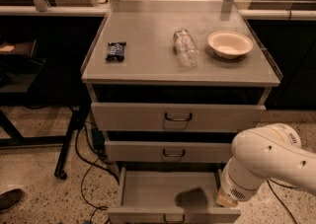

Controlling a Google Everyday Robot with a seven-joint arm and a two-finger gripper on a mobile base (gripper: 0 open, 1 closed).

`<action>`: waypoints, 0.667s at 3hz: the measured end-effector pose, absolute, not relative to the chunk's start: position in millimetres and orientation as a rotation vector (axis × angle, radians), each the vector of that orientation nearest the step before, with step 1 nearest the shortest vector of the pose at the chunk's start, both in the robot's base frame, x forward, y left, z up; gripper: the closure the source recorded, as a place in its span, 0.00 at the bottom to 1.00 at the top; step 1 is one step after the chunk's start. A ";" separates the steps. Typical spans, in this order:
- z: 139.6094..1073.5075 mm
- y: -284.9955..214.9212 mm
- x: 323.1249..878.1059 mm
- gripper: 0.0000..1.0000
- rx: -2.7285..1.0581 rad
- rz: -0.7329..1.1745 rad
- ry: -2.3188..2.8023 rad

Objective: Close bottom drawer

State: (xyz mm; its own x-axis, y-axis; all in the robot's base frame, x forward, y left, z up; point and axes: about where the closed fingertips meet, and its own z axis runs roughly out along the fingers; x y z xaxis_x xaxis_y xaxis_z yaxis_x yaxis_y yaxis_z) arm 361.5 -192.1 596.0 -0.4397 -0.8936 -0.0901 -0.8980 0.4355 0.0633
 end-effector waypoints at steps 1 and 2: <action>570.3 -191.3 355.3 1.00 -1.625 0.208 2.672; 515.1 -185.9 341.6 1.00 -1.648 0.252 2.732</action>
Offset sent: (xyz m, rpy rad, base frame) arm -0.0439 0.0147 -0.2053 -0.0698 0.2264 -0.1643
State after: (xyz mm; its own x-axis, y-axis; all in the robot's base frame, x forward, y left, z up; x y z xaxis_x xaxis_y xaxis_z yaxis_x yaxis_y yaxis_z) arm 341.6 -185.9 515.1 -0.4682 -0.8831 -0.0308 -0.8738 0.4576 0.1644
